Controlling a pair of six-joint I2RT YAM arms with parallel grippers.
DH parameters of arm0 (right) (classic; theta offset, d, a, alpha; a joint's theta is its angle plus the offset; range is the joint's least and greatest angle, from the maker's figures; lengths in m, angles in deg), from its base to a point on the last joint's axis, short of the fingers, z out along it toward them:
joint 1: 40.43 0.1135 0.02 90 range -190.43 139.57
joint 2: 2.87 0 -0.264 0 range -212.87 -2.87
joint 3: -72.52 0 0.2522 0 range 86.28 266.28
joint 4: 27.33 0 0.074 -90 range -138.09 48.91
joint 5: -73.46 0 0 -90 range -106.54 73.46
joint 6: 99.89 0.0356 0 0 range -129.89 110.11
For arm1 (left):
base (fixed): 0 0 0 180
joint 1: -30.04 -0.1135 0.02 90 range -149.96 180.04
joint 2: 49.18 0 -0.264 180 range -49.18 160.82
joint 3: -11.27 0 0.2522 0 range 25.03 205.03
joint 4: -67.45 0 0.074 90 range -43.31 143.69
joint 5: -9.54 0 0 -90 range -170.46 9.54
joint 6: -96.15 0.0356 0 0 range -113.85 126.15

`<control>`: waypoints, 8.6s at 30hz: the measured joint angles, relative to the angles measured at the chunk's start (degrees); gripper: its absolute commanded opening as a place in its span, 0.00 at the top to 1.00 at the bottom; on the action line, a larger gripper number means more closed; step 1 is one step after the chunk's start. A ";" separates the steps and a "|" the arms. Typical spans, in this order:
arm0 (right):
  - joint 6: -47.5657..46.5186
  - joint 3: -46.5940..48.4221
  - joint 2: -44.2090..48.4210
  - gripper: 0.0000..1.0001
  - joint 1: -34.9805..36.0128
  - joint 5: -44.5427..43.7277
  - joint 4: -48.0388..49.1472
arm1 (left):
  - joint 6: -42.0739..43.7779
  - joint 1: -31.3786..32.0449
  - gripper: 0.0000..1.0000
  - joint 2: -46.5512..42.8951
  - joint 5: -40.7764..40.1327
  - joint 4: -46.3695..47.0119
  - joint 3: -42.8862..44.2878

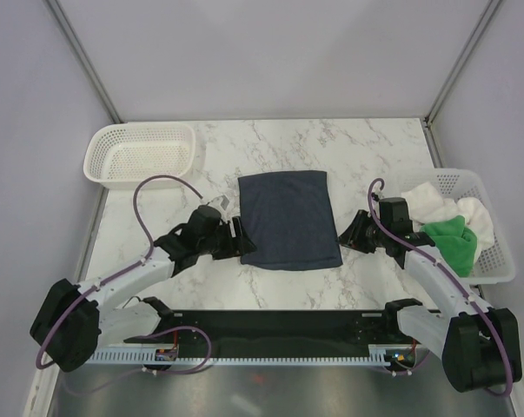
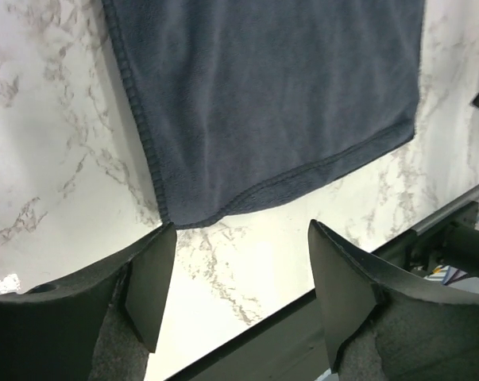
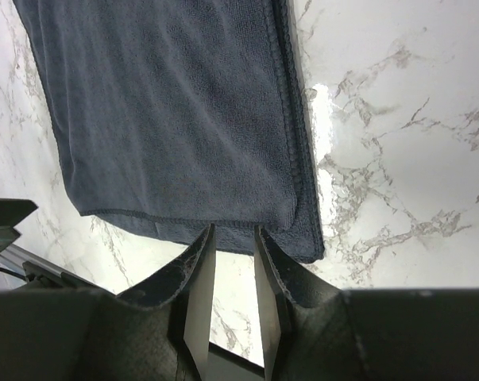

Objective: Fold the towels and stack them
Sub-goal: Fold the towel

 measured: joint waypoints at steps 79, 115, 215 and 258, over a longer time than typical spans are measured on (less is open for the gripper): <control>-3.52 58.38 -60.50 0.62 1.22 -13.70 -1.40 | 10.60 -21.84 0.36 47.63 6.05 -5.22 50.62; 1.20 61.42 -66.64 0.61 -0.85 -9.31 -0.48 | 5.81 -23.63 0.36 58.75 7.72 -6.97 55.71; 1.70 29.03 -0.72 1.00 3.98 -0.35 12.37 | 18.78 -15.61 0.98 8.94 16.02 -8.72 43.36; 4.68 41.35 -52.98 1.00 1.97 -9.73 26.93 | 14.69 -22.29 0.98 62.45 4.15 -18.86 64.98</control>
